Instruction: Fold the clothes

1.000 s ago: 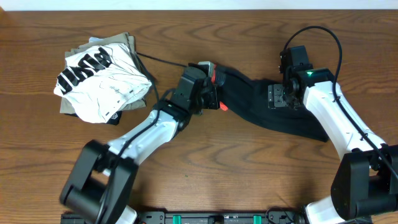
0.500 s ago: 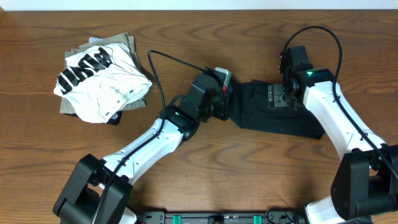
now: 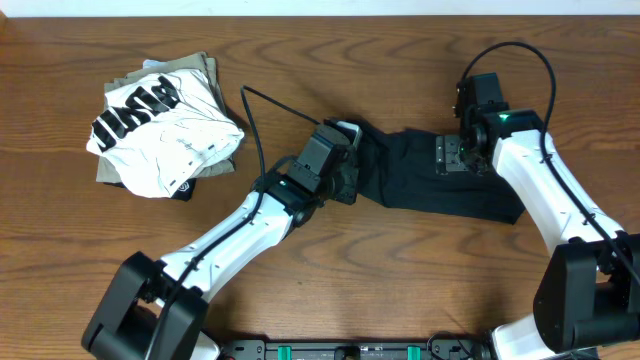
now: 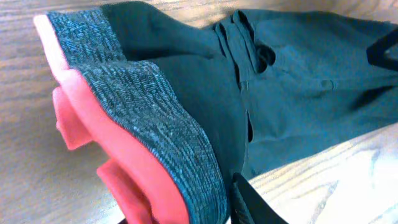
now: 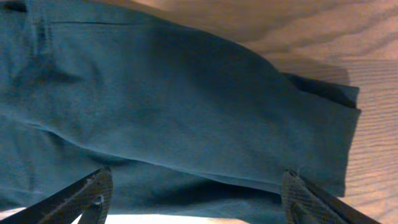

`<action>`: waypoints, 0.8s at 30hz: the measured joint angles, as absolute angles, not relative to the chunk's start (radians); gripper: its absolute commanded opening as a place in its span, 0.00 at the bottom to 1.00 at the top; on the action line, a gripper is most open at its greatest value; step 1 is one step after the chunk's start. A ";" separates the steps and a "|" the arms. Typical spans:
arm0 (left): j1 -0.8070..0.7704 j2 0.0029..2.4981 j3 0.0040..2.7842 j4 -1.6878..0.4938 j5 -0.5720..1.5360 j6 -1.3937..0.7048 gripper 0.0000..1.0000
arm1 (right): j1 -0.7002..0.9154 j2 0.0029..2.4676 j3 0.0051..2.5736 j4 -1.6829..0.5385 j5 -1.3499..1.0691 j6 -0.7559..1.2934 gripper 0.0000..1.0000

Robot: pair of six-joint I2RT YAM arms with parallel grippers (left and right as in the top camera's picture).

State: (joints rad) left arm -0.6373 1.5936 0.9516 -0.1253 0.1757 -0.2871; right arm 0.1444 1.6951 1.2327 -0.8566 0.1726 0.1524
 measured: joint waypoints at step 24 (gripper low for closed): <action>-0.548 1.440 0.952 -0.265 0.176 -0.287 0.35 | 0.001 1.848 1.179 -0.672 0.097 0.117 0.54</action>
